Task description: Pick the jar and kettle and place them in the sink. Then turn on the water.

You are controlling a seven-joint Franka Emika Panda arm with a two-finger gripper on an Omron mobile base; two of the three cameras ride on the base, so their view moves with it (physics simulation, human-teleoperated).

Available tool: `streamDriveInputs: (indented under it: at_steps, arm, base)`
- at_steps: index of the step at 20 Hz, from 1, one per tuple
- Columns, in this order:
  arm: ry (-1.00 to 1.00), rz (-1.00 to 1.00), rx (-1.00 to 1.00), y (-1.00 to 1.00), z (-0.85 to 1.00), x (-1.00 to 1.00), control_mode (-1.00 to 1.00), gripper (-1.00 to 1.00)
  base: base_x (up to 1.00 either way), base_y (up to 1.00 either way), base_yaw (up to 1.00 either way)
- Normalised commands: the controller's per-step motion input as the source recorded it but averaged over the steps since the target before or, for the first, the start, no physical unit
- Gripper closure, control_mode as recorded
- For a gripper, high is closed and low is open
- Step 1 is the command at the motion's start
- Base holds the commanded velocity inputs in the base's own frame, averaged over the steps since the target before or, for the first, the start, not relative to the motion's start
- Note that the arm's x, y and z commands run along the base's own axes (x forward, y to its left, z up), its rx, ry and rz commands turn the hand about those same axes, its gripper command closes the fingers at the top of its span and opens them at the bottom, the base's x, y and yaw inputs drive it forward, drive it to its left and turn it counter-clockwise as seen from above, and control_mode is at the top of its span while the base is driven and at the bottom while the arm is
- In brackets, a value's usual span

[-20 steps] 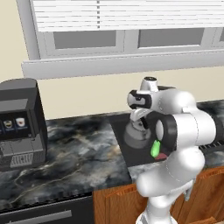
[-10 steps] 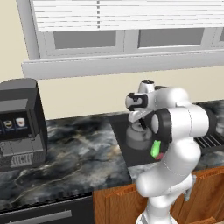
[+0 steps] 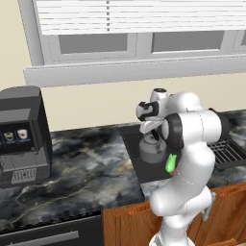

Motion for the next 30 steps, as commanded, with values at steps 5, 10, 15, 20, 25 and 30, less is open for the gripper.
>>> streamDriveInputs:
  at_steps: [5, 10, 15, 20, 25, 30]
  arm:
    - [0.0, 0.0, 0.0, 0.0, -0.23, 0.13, -1.0, 1.0]
    - [0.0, 0.0, 0.0, 0.0, -0.35, 0.01, -1.0, 1.0]
    - [0.0, 0.0, 0.0, 0.0, -0.36, 0.06, -1.0, 1.0]
    - [0.0, 0.0, 0.0, 0.0, -0.32, 0.1, -1.0, 1.0]
    - [0.0, 0.0, 0.01, -0.06, -0.06, 0.0, -1.0, 1.0]
    - [0.0, 0.0, 0.0, 0.0, 0.0, 0.0, -1.0, 1.0]
  base:
    - [0.0, 0.0, 0.0]
    - [0.0, 0.0, 0.0]
    - [0.0, 0.0, 0.0]
    - [0.0, 0.0, 0.0]
    - [0.0, 0.0, 0.0]
    - [0.0, 0.0, 0.0]
